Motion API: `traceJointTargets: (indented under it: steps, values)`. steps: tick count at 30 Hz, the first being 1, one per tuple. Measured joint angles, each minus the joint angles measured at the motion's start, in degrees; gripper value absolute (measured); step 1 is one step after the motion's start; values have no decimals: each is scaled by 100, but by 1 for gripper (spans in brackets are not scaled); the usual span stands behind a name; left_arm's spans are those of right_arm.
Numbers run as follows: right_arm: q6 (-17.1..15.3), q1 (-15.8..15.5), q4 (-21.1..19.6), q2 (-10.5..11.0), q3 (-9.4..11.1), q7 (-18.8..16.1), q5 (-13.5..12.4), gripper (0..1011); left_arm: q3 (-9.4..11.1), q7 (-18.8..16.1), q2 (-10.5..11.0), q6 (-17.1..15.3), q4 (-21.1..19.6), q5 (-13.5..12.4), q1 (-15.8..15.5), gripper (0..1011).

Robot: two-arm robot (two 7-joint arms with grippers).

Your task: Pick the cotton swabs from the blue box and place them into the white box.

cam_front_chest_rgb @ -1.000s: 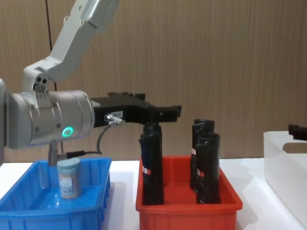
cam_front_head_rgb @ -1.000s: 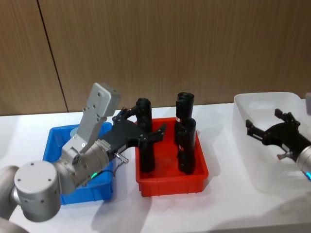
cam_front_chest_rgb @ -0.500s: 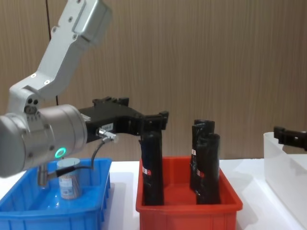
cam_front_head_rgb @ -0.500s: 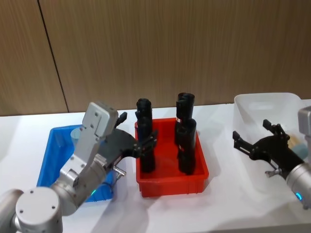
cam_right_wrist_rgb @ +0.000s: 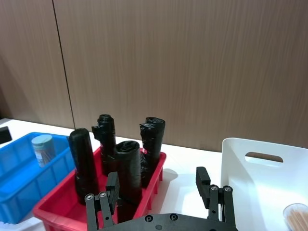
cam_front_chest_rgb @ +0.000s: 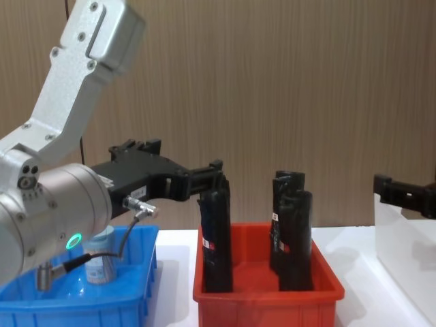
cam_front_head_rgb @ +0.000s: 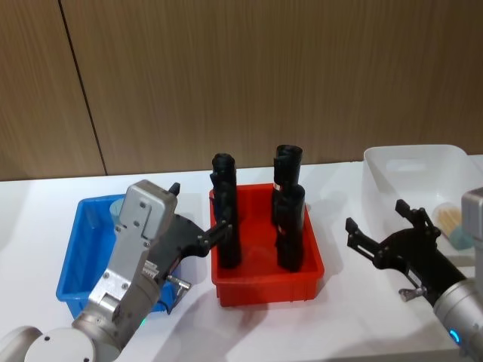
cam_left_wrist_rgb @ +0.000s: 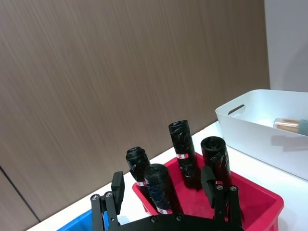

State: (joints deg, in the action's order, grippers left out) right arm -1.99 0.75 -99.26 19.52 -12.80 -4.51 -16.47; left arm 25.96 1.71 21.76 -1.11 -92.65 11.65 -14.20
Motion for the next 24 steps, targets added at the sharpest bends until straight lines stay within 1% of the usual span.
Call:
traceJointTargets:
  steps: [6,24]
  values:
    - [5,-142,-177,-19,-17,65,0,1001,11,-103,16,33,-54,-20,60,1004]
    - [5,-159,-199,-18,-13,69,0,1001,6,-110,13,31,-53,-17,61,1004]
